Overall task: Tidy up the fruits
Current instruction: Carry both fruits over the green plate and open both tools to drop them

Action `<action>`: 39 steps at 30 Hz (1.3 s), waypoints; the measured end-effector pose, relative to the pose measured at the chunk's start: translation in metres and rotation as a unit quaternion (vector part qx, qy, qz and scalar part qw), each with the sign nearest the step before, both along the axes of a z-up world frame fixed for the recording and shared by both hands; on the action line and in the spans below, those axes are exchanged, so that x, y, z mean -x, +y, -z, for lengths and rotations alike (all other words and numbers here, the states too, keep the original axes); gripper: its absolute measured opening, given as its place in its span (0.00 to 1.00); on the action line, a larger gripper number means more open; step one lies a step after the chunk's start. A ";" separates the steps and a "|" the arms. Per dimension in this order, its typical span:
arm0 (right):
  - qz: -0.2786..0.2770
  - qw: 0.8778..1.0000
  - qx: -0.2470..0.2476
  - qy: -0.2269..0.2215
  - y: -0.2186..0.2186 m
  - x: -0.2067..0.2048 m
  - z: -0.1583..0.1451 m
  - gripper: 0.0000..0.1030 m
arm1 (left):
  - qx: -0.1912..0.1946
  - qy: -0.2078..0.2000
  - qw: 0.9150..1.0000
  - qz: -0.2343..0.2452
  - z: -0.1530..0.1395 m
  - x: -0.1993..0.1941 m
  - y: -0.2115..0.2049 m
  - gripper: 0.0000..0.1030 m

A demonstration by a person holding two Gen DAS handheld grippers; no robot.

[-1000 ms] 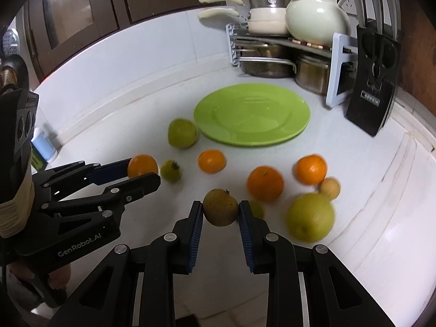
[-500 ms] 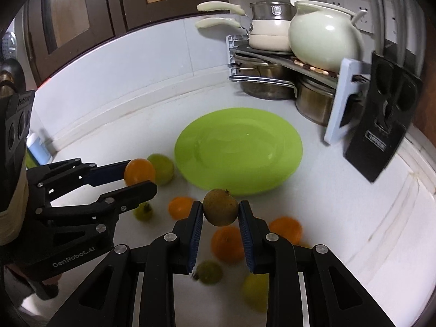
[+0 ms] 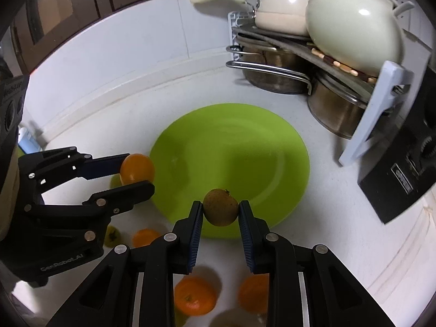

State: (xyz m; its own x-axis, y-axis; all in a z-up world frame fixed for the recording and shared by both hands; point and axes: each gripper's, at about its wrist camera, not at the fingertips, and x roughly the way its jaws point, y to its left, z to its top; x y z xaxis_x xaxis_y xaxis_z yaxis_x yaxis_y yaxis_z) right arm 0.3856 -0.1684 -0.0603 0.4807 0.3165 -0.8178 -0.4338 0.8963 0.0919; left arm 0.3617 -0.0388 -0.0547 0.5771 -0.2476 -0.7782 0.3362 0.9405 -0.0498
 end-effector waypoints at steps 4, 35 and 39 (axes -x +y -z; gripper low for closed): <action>-0.005 1.000 0.006 0.016 0.001 -0.016 0.009 0.27 | -0.007 0.013 1.000 0.005 0.006 -0.013 -0.001 0.36; 0.017 1.000 -0.008 0.000 -0.002 -0.001 0.003 0.31 | 0.001 -0.011 1.000 -0.004 -0.011 0.004 0.006 0.60; 0.028 0.999 -0.011 -0.030 -0.003 0.021 -0.013 0.31 | 0.000 -0.042 0.999 -0.018 -0.028 0.025 0.016 0.65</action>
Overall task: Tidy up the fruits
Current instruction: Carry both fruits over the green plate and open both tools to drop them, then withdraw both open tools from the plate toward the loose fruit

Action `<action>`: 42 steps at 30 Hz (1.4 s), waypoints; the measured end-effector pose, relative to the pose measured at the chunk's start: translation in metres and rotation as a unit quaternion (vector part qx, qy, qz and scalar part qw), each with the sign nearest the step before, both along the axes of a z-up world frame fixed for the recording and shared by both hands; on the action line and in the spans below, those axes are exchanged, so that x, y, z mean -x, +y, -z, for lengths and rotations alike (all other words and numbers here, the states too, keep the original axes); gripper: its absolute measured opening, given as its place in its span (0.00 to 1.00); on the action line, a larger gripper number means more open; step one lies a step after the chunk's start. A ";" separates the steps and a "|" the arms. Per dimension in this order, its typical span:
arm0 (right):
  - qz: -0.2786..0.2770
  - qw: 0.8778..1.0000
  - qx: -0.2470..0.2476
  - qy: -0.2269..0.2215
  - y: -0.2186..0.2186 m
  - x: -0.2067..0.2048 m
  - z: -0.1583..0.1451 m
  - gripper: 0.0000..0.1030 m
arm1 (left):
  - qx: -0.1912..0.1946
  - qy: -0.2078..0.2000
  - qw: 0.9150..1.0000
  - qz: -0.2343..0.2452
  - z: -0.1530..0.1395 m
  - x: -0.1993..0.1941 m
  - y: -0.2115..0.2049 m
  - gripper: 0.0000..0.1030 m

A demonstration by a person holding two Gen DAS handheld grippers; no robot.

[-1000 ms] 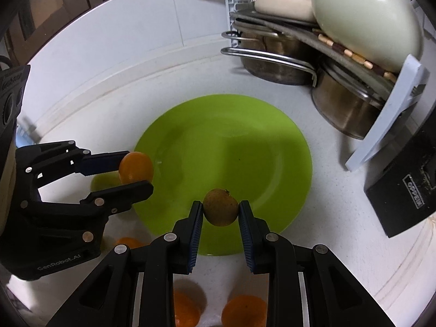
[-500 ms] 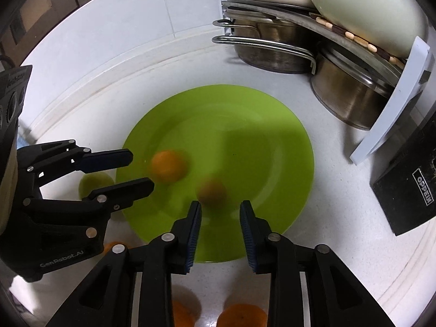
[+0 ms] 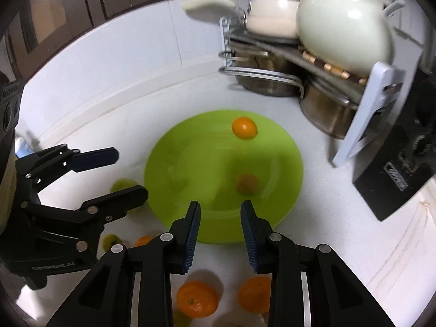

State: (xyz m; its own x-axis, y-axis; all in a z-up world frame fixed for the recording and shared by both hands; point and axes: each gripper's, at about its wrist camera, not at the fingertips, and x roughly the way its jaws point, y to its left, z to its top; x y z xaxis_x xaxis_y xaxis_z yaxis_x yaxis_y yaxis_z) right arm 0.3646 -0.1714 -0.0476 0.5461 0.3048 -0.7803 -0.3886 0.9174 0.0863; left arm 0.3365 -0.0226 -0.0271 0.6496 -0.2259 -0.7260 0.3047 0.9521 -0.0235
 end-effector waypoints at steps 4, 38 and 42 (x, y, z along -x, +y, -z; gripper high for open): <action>0.008 0.999 0.008 -0.035 0.001 0.026 -0.015 0.34 | 0.002 -0.022 1.000 -0.011 -0.012 0.020 0.010 0.72; 0.079 0.994 -0.015 -0.070 0.016 0.156 -0.007 0.40 | -0.031 -0.096 0.995 -0.024 -0.002 0.143 0.046 0.89; 0.089 0.994 -0.006 -0.056 0.016 0.155 0.003 0.40 | -0.036 -0.077 0.996 -0.010 0.015 0.137 0.046 0.89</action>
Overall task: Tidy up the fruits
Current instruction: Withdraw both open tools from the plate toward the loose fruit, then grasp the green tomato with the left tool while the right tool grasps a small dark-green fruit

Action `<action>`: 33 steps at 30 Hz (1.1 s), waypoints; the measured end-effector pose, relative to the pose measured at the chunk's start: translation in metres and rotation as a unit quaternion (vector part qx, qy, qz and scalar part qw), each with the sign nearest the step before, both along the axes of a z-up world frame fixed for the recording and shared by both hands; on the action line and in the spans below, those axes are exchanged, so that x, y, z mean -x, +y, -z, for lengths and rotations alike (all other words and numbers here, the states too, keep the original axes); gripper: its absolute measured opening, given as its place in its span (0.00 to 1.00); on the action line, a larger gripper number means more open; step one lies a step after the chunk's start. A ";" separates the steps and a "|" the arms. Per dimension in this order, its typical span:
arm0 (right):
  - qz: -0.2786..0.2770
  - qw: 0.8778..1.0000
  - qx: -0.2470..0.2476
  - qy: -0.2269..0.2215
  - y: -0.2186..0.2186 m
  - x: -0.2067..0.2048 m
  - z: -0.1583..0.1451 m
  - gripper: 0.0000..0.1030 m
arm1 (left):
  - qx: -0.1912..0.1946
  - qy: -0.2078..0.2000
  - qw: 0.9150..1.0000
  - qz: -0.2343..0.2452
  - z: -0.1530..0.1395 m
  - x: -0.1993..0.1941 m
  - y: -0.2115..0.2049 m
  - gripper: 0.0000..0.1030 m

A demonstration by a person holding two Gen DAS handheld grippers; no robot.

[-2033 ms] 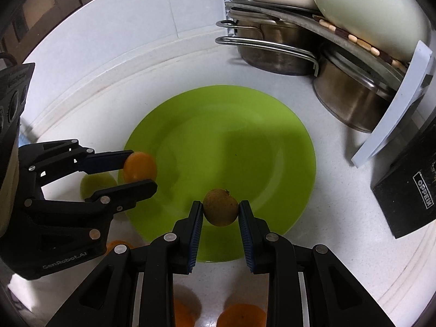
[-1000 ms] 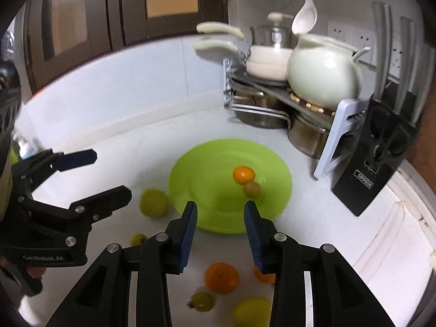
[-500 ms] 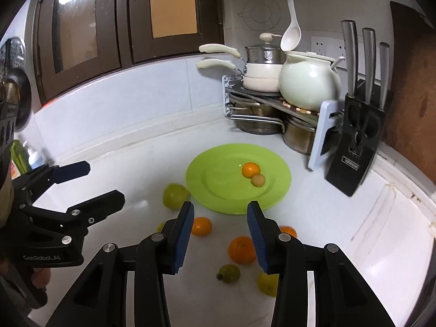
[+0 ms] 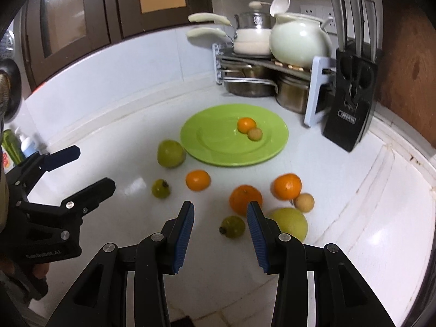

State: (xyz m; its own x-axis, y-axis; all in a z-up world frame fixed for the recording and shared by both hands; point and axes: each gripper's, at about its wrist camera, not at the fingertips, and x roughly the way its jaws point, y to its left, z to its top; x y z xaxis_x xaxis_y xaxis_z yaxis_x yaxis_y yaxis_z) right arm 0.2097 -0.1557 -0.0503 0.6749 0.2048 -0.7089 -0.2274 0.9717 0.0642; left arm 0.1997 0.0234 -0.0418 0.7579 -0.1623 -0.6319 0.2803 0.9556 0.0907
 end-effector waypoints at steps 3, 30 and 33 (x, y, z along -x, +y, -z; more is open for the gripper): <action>0.006 1.000 0.005 0.013 0.001 -0.002 0.008 0.40 | -0.005 0.016 1.000 0.012 0.012 -0.005 0.000 0.89; 0.018 0.996 -0.005 0.091 -0.003 -0.038 0.057 0.40 | -0.007 0.092 0.994 0.057 0.066 -0.062 -0.020 0.51; 0.017 0.996 -0.003 0.091 -0.002 -0.039 0.057 0.38 | 0.000 0.098 0.994 0.053 0.067 -0.065 -0.021 0.43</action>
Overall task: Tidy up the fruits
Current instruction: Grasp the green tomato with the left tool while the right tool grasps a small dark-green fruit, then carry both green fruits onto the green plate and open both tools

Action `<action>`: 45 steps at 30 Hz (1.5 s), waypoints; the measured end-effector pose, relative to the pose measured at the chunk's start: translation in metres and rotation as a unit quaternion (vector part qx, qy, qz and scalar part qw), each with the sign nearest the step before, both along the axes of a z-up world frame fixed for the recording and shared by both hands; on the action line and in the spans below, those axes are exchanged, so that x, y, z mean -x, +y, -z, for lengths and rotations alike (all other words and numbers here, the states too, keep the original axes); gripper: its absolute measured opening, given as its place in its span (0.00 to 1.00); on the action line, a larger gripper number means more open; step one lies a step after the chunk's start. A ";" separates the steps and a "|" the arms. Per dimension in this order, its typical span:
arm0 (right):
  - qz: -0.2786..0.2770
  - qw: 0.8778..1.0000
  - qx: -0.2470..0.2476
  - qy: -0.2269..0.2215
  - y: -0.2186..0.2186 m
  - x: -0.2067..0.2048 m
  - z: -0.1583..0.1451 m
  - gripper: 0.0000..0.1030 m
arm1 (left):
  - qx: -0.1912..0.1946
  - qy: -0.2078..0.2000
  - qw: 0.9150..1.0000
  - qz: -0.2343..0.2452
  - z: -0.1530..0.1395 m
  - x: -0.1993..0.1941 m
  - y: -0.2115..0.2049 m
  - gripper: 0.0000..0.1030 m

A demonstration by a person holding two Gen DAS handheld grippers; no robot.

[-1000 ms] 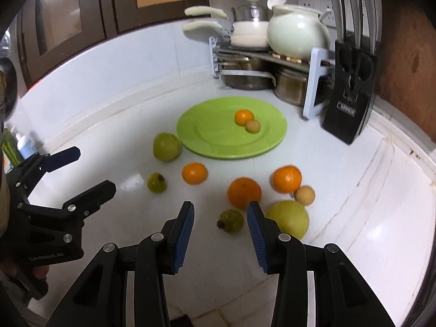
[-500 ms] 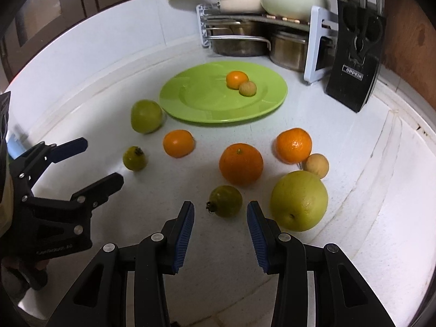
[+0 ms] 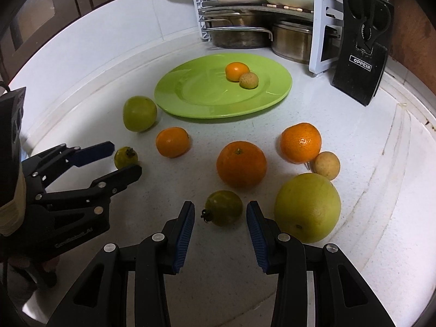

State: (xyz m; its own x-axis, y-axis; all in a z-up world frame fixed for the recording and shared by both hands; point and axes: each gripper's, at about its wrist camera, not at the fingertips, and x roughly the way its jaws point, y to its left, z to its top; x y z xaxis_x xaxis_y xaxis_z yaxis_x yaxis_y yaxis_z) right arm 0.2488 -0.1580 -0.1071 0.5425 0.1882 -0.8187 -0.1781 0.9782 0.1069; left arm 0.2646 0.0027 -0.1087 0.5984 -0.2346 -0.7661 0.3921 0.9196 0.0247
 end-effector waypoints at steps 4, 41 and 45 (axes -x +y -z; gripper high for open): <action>-0.002 1.000 0.001 -0.001 0.000 -0.002 0.001 0.33 | 0.006 0.006 1.000 -0.010 0.001 -0.002 0.001 0.35; -0.015 1.000 -0.025 0.002 -0.006 0.004 -0.001 0.29 | 0.021 0.000 0.999 -0.035 -0.019 0.020 0.005 0.29; -0.024 0.999 -0.022 -0.013 -0.006 0.008 -0.012 0.29 | 0.023 -0.008 0.999 -0.036 -0.026 0.024 0.003 0.29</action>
